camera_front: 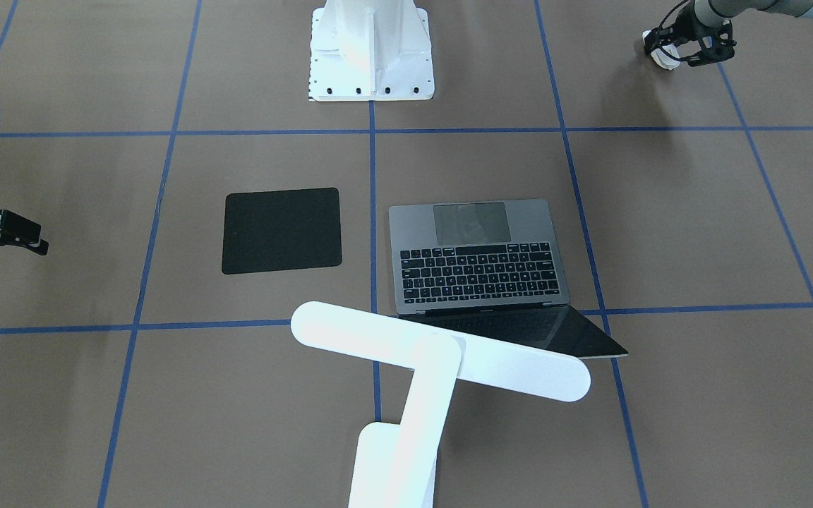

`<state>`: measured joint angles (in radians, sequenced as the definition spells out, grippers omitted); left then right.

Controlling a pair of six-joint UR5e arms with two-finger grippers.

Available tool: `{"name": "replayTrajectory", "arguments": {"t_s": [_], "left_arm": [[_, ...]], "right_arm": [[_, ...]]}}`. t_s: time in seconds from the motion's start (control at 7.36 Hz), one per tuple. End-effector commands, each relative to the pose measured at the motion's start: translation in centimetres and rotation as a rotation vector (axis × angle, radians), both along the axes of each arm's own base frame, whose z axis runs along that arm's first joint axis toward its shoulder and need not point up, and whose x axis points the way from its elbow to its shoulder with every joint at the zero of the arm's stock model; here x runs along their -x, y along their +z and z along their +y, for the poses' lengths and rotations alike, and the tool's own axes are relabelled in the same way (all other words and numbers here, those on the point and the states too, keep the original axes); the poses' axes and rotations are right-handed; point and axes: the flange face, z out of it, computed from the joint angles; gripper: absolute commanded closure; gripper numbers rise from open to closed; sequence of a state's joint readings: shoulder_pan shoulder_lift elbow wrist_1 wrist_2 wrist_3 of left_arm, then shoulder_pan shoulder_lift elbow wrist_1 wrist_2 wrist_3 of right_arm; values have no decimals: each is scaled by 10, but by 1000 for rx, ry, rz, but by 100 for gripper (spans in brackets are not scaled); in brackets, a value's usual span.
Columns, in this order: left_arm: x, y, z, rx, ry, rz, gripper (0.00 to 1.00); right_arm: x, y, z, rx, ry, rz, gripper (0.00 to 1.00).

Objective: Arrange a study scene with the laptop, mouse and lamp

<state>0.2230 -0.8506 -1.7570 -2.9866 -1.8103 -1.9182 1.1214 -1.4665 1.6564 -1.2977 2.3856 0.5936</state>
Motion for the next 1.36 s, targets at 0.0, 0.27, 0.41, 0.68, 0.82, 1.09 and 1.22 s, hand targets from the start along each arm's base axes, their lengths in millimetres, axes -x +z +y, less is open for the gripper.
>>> {"name": "replayTrajectory", "arguments": {"t_s": [0.0,0.27,0.41,0.68,0.82,1.09,1.22], "left_arm": [[15,-10,-5,13,-9,47,66],[24,-52,-8,65,-31,96,66],[21,-75,-9,112,-29,125,66],[1,-121,-33,142,-113,147,65],[-36,-147,-49,126,-160,168,65],[-122,-244,-98,106,-212,147,65],[-150,-290,-143,130,-236,144,65]], "right_arm": [[0,-5,1,-1,6,-4,1],[-1,-12,2,2,15,-11,1],[-1,-12,1,5,20,-9,1],[-1,-11,2,11,18,-7,1],[0,-11,1,10,19,-6,1],[1,-11,0,8,17,-4,1],[2,-10,-1,11,17,-3,1]]}}
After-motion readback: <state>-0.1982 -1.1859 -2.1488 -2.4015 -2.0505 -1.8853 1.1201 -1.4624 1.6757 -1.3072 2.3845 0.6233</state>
